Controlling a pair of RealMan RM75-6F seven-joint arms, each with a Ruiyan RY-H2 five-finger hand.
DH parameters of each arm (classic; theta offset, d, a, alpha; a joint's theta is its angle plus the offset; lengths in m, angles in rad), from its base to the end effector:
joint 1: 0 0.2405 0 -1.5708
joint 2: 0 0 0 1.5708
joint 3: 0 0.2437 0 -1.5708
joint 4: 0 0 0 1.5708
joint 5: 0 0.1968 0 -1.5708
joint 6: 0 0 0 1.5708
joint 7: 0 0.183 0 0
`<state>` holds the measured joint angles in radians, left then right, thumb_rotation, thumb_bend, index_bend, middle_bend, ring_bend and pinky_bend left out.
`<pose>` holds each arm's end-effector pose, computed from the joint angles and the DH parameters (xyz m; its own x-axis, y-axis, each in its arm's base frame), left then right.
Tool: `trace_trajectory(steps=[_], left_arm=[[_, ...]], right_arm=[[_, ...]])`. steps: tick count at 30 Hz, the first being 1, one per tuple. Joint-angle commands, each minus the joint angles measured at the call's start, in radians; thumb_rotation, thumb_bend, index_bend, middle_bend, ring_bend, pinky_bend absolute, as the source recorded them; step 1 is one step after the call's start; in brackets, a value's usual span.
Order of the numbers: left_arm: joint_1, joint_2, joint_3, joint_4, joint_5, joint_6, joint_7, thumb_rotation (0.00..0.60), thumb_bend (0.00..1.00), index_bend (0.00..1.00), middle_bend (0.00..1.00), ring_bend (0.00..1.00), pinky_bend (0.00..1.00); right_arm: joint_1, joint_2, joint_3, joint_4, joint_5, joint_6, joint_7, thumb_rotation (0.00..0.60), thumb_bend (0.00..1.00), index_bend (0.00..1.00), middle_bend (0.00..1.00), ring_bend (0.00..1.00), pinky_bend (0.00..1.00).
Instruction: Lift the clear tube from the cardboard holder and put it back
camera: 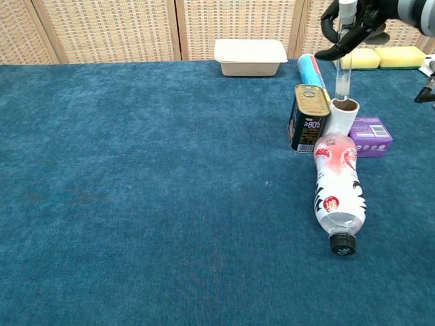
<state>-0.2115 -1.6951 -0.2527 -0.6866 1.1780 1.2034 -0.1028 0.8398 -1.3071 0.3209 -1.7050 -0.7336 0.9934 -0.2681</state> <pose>-0.4267 0.2775 0.1078 0.4741 -0.0101 0.8804 0.8086 0.4006 -0.4308 -0.1045 -0.4086 0.0710 0.1582 -0.2394 0.9580 -0.9801 -0.1562 0.1228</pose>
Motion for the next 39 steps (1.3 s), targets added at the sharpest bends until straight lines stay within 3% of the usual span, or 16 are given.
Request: trace_trajectory(steps=[1, 21, 26, 39], left_arm=[[0.000, 0.000, 0.000, 0.000, 0.000, 0.000, 0.000, 0.600, 0.16, 0.48, 0.45, 0.25, 0.34], [-0.001, -0.001, -0.001, 0.002, -0.001, 0.000, 0.003, 0.600, 0.16, 0.48, 0.45, 0.25, 0.34], [-0.001, -0.001, -0.001, 0.002, -0.001, 0.001, 0.004, 0.600, 0.16, 0.48, 0.45, 0.25, 0.34], [-0.001, -0.001, 0.000, 0.003, 0.000, -0.001, 0.003, 0.600, 0.16, 0.48, 0.45, 0.25, 0.34]], right_arm=[[0.005, -0.011, -0.007, 0.025, -0.005, -0.012, 0.005, 0.600, 0.38, 0.79, 1.00, 1.00, 0.89], [0.013, -0.091, -0.028, 0.138, -0.039, -0.054, 0.051, 0.600, 0.37, 0.79, 0.99, 0.98, 0.87], [0.010, -0.096, -0.031, 0.163, -0.052, -0.071, 0.067, 0.600, 0.33, 0.76, 0.91, 0.90, 0.84], [-0.016, -0.075, -0.033, 0.182, -0.130, -0.083, 0.128, 0.600, 0.26, 0.59, 0.61, 0.59, 0.60]])
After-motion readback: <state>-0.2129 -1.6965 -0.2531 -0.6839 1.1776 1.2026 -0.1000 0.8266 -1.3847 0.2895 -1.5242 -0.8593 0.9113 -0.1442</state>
